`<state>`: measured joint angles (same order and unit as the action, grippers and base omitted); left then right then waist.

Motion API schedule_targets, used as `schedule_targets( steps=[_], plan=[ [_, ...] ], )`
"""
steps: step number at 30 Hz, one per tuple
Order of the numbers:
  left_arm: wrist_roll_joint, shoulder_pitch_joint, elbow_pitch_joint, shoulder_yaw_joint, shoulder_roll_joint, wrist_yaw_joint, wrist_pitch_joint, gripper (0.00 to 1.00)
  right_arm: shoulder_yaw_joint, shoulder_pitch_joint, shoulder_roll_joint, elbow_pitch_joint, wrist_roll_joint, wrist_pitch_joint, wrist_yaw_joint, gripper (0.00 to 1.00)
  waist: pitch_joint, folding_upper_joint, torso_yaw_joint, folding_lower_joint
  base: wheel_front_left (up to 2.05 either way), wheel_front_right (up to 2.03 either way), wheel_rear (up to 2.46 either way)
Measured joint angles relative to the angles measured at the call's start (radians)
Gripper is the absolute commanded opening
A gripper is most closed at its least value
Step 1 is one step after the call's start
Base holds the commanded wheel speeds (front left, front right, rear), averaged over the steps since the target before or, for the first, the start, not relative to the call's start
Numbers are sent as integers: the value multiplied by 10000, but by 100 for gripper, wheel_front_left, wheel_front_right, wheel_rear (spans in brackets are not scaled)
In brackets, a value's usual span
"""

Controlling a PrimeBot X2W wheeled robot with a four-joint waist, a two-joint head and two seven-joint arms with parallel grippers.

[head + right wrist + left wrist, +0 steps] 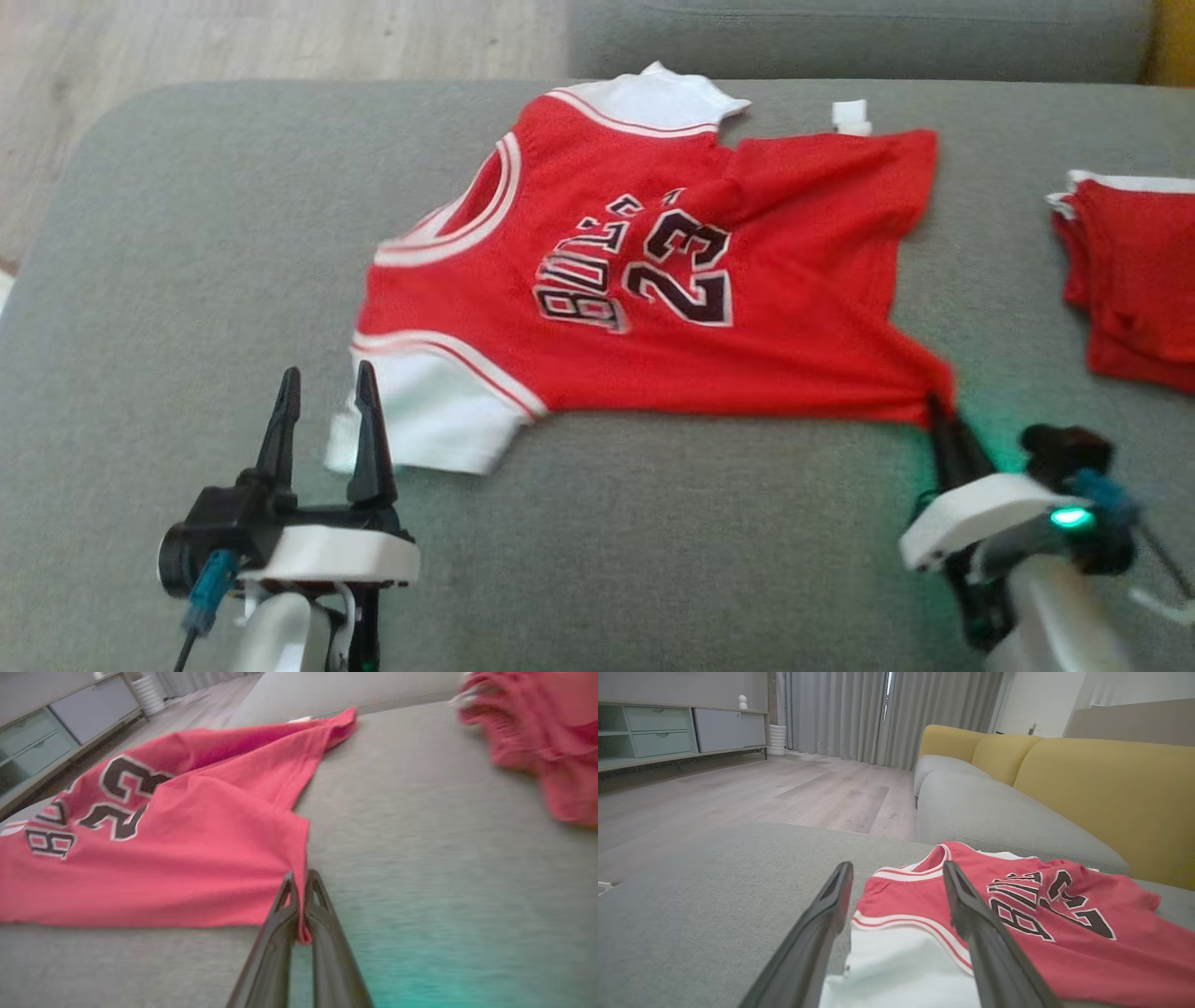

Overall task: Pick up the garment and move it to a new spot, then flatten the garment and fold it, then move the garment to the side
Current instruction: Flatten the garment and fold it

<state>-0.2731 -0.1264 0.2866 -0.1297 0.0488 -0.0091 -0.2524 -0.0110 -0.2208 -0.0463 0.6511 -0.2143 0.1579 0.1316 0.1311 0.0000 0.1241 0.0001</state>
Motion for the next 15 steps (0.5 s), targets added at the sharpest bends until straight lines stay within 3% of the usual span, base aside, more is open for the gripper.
schedule_targets(
  steps=[3,7,8,9,15],
  plan=[
    [0,0,-2,2,-4,-4,0,100,1432,36,0,-742,773,-435,0,0,-102,0,-326,0,0,0,0],
    [-4,-1,-4,-31,-6,-2,0,100,2196,158,4,-1335,1231,-1233,0,0,-209,0,-540,0,0,0,0],
    [-6,-1,-4,-42,-6,0,0,100,2343,222,4,-1463,1325,-1402,0,39,-228,0,-566,0,0,0,0],
    [-42,-1,-4,-59,-6,0,0,100,2435,311,4,-1590,1333,-1511,0,100,-239,0,-580,-1,0,0,0],
    [-161,-2,-2,-84,-8,2,0,100,2376,588,10,-2345,1336,-1304,0,100,-252,0,-622,-1,0,0,0]
  ],
)
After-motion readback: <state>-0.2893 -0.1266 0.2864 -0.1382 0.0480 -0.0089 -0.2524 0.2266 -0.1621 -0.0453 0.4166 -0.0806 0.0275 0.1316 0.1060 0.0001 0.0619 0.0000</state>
